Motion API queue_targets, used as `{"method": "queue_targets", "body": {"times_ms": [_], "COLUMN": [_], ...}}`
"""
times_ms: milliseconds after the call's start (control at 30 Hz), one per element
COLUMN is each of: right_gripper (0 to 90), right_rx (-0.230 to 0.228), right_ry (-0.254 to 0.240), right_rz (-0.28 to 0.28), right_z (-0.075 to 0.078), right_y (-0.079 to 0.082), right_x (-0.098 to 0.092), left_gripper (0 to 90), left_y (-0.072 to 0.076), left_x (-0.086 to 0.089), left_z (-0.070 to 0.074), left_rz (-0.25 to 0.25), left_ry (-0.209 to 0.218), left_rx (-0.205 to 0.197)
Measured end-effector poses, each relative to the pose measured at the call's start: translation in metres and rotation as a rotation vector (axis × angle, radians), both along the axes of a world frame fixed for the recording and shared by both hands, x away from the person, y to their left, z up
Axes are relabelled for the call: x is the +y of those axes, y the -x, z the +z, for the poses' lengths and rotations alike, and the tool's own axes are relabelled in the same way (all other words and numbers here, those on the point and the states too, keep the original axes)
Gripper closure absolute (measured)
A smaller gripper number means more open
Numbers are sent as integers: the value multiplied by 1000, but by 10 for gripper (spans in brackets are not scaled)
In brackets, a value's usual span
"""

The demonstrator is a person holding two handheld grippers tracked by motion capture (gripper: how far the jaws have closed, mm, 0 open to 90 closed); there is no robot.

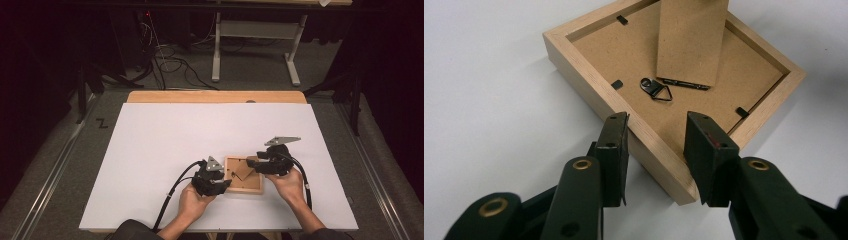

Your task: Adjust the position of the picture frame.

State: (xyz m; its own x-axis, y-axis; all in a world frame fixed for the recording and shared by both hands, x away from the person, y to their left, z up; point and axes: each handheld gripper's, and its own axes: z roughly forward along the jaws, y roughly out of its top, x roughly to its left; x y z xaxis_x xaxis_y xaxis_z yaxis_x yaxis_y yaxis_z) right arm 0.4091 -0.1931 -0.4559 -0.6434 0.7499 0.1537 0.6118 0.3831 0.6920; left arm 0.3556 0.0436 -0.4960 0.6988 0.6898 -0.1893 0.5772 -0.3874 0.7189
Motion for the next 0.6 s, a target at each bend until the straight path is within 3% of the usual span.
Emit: {"method": "queue_targets", "body": {"times_ms": [333,600], "right_gripper": [478,445], "right_rx": [-32,-40], "right_ry": [-15,19], "right_rz": [36,33], "right_z": [10,7], "right_y": [9,9], "right_x": [9,9], "left_gripper": [616,616], "left_y": [0,0], "left_x": [-1,-1], "left_z": [0,1], "left_rz": [3,2], "left_ry": [-8,-8], "left_rx": [-2,-4]}}
